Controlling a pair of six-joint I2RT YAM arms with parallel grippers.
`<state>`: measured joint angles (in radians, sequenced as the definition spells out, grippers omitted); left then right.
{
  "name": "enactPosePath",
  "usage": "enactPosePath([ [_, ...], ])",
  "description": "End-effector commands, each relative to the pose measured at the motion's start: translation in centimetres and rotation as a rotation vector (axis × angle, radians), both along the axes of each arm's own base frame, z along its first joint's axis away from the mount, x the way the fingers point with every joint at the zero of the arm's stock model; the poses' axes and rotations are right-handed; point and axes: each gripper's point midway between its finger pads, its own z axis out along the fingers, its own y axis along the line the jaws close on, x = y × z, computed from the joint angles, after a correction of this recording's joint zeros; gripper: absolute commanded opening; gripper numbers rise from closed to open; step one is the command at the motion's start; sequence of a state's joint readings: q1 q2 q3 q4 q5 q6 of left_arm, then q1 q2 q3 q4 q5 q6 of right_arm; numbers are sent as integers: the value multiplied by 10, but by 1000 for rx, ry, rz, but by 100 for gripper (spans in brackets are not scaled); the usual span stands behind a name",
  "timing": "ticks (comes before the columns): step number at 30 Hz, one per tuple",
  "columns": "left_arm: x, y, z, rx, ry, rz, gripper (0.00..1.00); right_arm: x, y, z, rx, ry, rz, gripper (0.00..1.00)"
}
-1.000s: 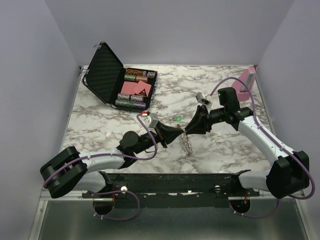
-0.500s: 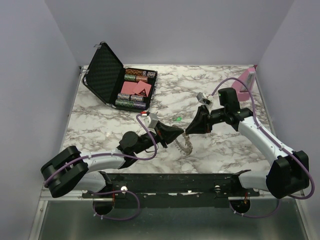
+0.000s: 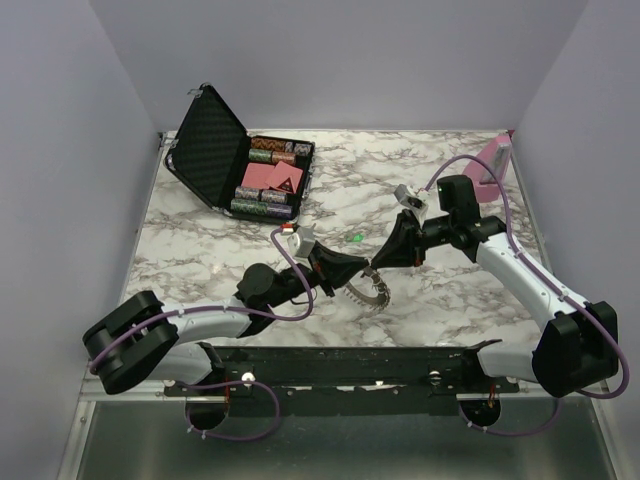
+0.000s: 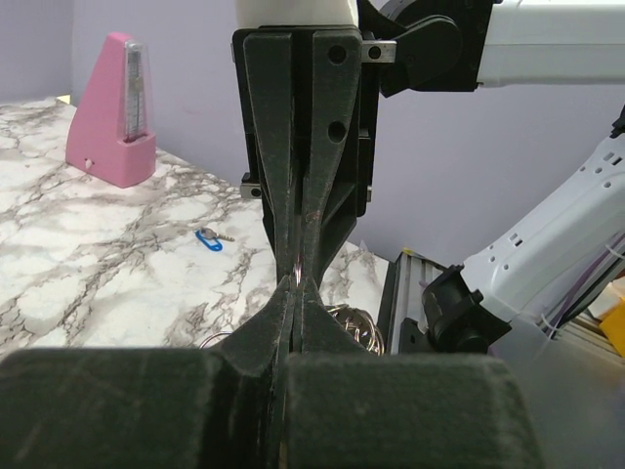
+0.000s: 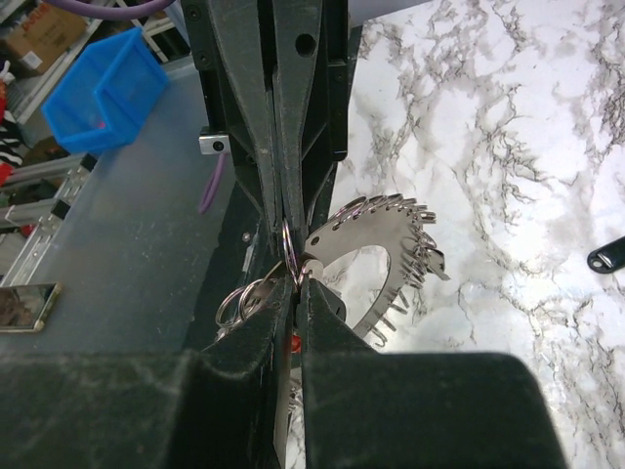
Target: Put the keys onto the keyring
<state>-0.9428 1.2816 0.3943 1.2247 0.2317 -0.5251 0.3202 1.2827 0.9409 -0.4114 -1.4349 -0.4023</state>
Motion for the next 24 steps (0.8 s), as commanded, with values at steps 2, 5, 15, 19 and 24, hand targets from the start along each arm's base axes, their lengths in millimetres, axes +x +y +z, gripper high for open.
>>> enactPosePath([
  [2, -11, 4, 32, -114, -81, -34, 0, -5, 0, -2, 13, 30, 21, 11],
  [5, -11, 5, 33, -123, -84, -37, 0, -7, 0, -2, 15, 31, 26, 11],
  [15, -9, 9, 38, -154, -92, -20, 0, -9, 1, -1, 21, 35, 35, 21],
  [19, -8, 10, 36, -152, -86, -15, 0, -9, 1, 0, 23, 32, 36, 24],
  [24, -7, 13, 35, -157, -82, -8, 0, -8, 1, 0, 23, 29, 35, 26],
])
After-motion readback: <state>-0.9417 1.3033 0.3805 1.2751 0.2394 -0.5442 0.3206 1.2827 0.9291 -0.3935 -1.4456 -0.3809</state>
